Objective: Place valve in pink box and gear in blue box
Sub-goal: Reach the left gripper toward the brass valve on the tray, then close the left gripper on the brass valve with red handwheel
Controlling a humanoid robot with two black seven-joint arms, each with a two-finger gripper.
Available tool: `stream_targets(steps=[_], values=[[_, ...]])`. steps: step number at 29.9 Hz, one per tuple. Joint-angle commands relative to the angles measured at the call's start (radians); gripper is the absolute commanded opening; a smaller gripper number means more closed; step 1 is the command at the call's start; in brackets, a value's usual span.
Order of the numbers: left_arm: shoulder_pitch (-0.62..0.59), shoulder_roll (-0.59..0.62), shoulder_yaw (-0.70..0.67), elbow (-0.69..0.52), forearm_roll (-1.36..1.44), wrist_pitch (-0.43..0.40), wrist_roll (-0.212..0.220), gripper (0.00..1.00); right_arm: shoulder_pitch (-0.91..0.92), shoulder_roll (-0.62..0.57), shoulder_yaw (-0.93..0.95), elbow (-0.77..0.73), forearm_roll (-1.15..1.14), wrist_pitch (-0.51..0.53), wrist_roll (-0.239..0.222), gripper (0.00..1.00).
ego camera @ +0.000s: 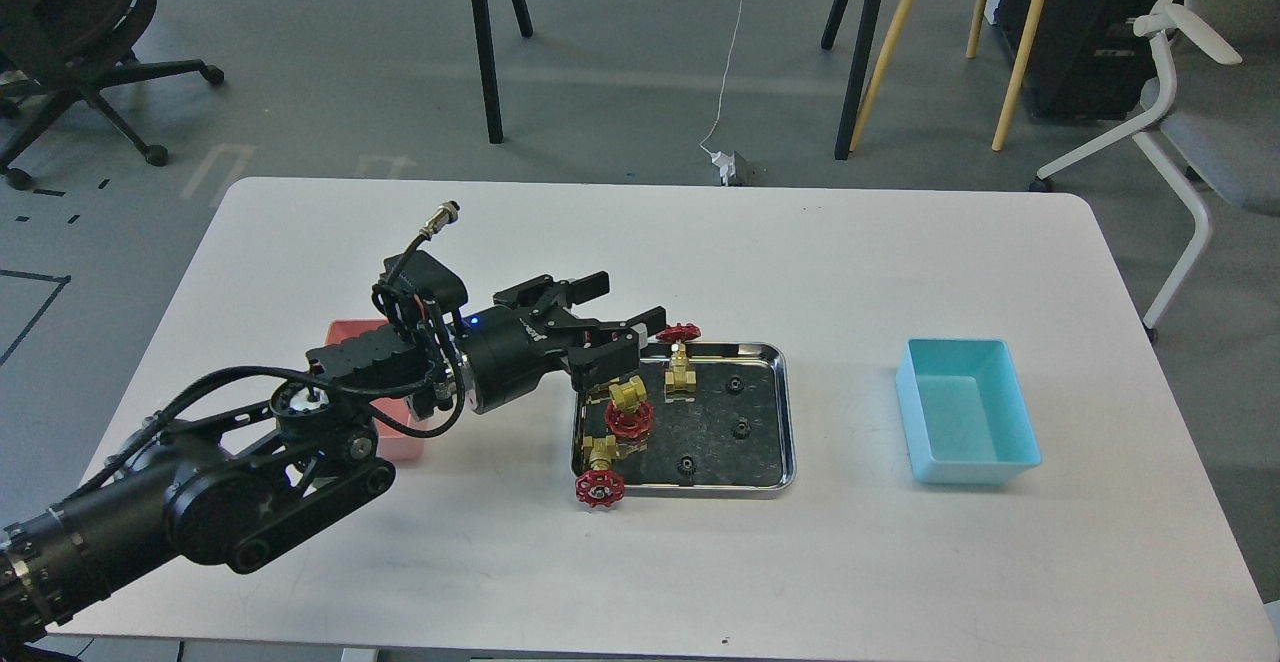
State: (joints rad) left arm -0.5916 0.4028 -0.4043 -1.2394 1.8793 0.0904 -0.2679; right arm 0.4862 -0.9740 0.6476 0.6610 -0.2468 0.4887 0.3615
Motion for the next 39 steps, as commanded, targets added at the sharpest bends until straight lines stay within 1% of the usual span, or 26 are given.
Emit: stream_targets(steps=[1, 3, 7, 10, 13, 17, 19, 20, 24, 31, 34, 35, 39], values=[[0.039, -0.036, 0.012, 0.086, 0.087, 0.021, -0.001, 0.92, 0.002, 0.000, 0.000, 0.000, 0.000, 0.000, -0.001, 0.99], [0.052, -0.061, 0.022, 0.145, 0.124, 0.051, -0.002, 0.92, 0.002, 0.000, 0.000, 0.000, 0.000, 0.000, -0.001, 0.99], [0.053, -0.087, 0.091, 0.211, 0.127, 0.106, -0.002, 0.92, 0.003, 0.000, 0.000, 0.000, 0.000, 0.000, -0.001, 0.99], [0.053, -0.122, 0.120, 0.277, 0.130, 0.152, -0.004, 0.92, 0.003, 0.000, 0.000, 0.000, 0.000, 0.000, -0.001, 0.99], [0.053, -0.150, 0.140, 0.324, 0.130, 0.179, -0.004, 0.92, 0.003, 0.000, 0.000, 0.000, 0.000, 0.000, -0.001, 0.99], [0.047, -0.177, 0.140, 0.342, 0.130, 0.184, -0.004, 0.92, 0.003, 0.000, -0.002, 0.000, -0.002, 0.000, -0.001, 0.99], [0.042, -0.193, 0.140, 0.374, 0.130, 0.184, -0.004, 0.92, 0.003, 0.000, -0.002, 0.000, -0.002, 0.000, -0.003, 0.99], [0.042, -0.199, 0.140, 0.385, 0.132, 0.184, -0.005, 0.91, 0.003, 0.000, -0.002, 0.000, -0.002, 0.000, -0.001, 0.99], [0.030, -0.206, 0.166, 0.406, 0.132, 0.184, -0.019, 0.80, 0.003, -0.005, -0.002, 0.000, -0.002, 0.000, -0.003, 0.99], [0.018, -0.219, 0.173, 0.439, 0.129, 0.187, -0.017, 0.71, 0.003, -0.012, -0.002, 0.000, -0.002, 0.000, -0.003, 0.99], [0.013, -0.219, 0.173, 0.443, 0.129, 0.192, -0.017, 0.63, 0.003, -0.012, -0.002, 0.000, -0.002, 0.000, -0.003, 0.99], [0.012, -0.219, 0.173, 0.443, 0.129, 0.192, -0.017, 0.58, 0.003, -0.012, -0.002, 0.000, -0.002, 0.000, -0.003, 0.99], [0.010, -0.219, 0.173, 0.443, 0.129, 0.192, -0.016, 0.47, 0.003, -0.014, -0.002, 0.000, -0.002, 0.000, -0.003, 0.99]])
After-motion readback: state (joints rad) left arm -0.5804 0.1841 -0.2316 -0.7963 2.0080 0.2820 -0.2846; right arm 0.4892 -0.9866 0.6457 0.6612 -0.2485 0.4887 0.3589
